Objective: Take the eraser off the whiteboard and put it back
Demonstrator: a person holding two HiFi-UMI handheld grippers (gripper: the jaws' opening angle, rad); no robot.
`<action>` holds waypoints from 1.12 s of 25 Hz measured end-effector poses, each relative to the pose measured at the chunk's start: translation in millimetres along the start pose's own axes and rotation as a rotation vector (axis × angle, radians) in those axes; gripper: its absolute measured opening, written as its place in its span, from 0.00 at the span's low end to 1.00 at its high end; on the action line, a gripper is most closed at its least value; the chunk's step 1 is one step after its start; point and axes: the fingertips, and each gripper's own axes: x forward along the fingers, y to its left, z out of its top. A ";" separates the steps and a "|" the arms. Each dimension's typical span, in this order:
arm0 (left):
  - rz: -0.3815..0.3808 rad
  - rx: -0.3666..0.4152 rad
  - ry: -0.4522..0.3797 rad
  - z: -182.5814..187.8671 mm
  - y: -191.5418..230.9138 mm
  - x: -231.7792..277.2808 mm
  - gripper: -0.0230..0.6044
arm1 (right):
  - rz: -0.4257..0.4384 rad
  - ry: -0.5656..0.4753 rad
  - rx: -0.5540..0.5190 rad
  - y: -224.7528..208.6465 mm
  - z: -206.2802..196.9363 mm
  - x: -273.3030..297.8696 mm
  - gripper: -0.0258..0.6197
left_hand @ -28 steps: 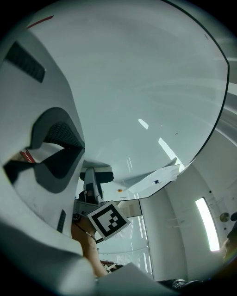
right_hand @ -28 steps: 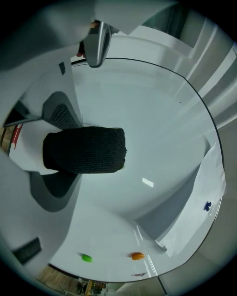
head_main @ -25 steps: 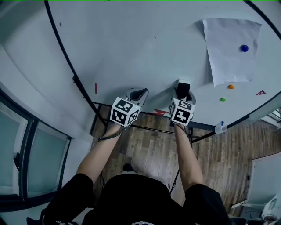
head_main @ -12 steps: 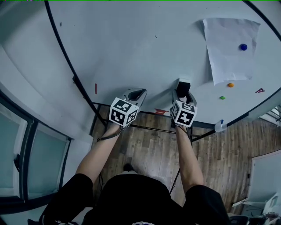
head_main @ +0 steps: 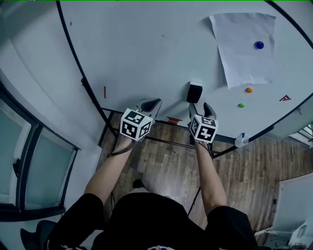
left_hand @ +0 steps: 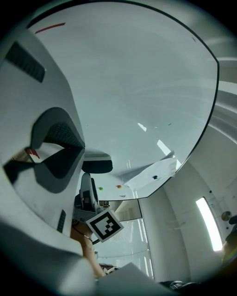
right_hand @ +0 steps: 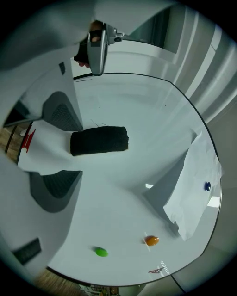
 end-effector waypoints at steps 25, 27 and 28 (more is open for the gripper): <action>0.104 -0.021 0.008 -11.2 -124.2 -1.1 0.07 | 0.194 -0.026 -0.051 -67.6 -22.7 -98.8 0.23; 0.106 -0.023 0.010 -13.8 -133.7 -2.0 0.07 | 0.198 -0.026 -0.051 -71.9 -25.6 -106.4 0.21; 0.108 -0.024 0.010 -14.9 -138.1 -2.7 0.07 | 0.200 -0.026 -0.051 -73.6 -27.1 -110.4 0.20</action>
